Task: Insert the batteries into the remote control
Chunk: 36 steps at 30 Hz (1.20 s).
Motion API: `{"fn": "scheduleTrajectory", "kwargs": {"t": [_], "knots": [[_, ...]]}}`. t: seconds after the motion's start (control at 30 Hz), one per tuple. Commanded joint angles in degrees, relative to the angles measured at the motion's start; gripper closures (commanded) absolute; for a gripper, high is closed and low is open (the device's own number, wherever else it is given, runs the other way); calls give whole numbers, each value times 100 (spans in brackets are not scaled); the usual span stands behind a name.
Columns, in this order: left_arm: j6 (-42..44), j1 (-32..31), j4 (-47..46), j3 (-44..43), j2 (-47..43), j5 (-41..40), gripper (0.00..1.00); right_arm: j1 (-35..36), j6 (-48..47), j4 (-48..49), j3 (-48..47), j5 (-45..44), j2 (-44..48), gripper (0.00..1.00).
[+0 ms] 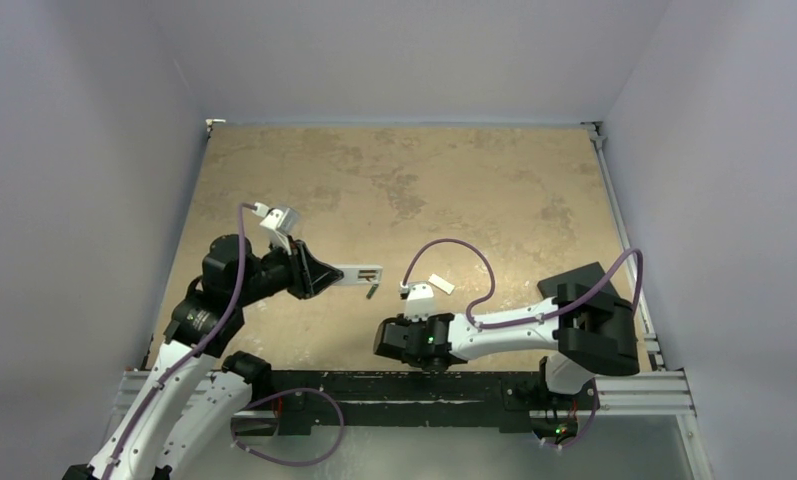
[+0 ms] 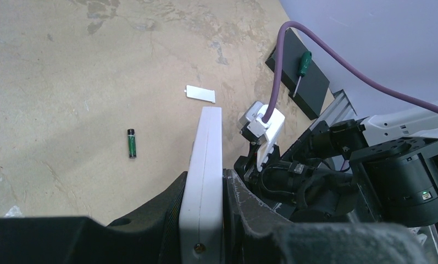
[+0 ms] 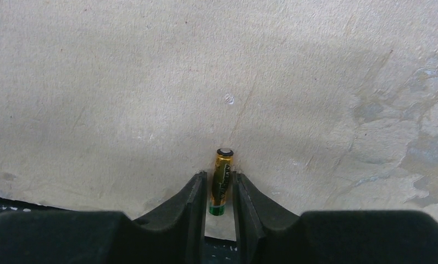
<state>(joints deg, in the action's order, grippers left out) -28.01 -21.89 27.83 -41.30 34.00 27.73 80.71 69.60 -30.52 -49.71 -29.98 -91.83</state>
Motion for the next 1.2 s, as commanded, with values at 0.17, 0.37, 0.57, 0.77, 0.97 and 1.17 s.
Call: {"fn": "scheduleTrajectory", "kwargs": {"t": [0.17, 0.37, 0.57, 0.77, 0.97, 1.17], "knots": [[-372, 9, -336, 191, -86, 128, 100, 137, 46, 56, 310, 233, 262, 74], [-621, 9, -416, 388, -136, 151, 100, 199, 122, 205, 579, 282, 429, 78], [-984, 9, -625, 700, -153, 329, 100, 217, 202, 280, 882, 283, 770, 99], [-1742, 9, -1335, 1369, -205, 700, 100, 218, 201, 241, 1260, 199, 1466, 100], [-2198, 9, -1863, 1924, -182, 792, 100, 217, 13, 24, 1372, 41, 2056, 100], [-2682, 7, -2576, 2446, 76, 967, 100, 213, -397, -24, 1453, -70, 2651, 100]]}}
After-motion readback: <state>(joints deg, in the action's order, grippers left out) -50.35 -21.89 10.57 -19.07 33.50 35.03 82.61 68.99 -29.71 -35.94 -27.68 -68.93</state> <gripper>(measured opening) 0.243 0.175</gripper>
